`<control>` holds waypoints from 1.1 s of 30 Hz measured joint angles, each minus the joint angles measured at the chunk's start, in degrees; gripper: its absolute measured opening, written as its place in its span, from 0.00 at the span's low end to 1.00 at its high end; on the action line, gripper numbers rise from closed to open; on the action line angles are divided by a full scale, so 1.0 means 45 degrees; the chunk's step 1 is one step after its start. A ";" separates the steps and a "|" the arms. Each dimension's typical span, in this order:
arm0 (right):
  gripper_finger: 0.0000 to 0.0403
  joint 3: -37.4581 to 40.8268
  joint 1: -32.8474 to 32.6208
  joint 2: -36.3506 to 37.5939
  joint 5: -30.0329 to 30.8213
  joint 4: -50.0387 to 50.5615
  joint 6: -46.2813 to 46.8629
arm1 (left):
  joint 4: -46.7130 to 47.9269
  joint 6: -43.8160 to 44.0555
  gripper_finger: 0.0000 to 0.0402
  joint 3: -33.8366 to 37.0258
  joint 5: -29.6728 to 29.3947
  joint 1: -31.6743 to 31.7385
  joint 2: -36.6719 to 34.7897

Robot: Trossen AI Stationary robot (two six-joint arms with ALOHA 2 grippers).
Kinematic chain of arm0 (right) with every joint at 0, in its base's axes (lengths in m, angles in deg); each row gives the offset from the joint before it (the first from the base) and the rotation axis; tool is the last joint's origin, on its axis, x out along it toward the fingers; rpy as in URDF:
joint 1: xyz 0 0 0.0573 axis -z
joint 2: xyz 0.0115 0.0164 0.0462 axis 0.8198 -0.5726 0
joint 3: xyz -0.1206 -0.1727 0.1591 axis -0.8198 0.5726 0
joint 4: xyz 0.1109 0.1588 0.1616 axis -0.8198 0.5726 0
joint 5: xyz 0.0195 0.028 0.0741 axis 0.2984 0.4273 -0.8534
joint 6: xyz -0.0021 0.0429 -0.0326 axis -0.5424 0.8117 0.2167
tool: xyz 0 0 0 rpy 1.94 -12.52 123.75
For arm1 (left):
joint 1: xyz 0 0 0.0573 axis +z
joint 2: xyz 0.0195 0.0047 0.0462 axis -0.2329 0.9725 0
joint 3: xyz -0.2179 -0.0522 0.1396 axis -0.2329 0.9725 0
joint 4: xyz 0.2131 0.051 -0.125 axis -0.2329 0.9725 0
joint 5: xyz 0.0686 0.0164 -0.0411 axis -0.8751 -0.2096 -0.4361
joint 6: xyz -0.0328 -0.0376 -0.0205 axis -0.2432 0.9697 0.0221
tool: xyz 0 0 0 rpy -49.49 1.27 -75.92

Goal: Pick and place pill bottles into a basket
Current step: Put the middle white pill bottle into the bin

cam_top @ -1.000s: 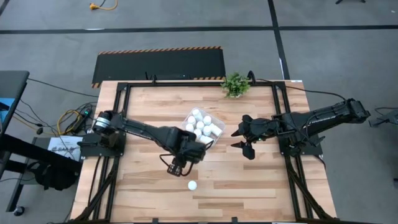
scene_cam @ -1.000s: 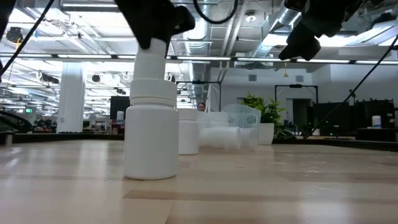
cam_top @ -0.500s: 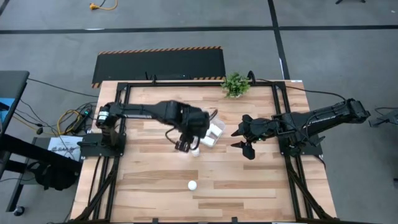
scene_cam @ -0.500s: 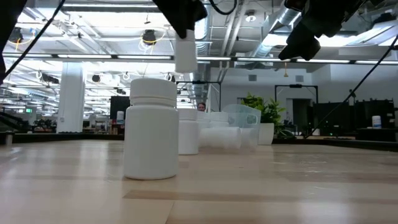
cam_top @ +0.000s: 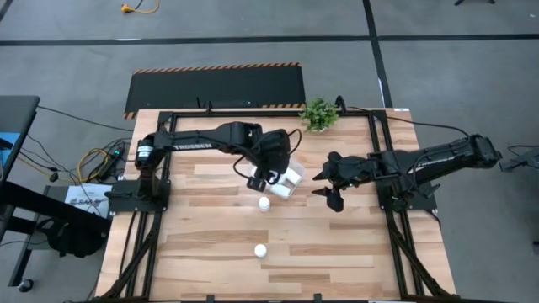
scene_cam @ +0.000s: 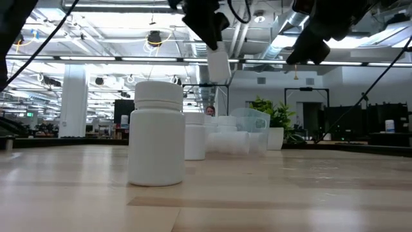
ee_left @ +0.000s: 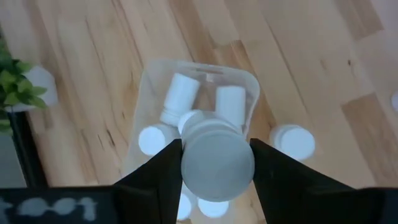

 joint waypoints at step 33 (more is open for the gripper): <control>0.54 -0.0005 0.1065 0.0000 -0.0020 -0.0035 -0.0328 | -0.1876 -0.1540 0.38 -0.0125 0.1750 0.0589 0.1884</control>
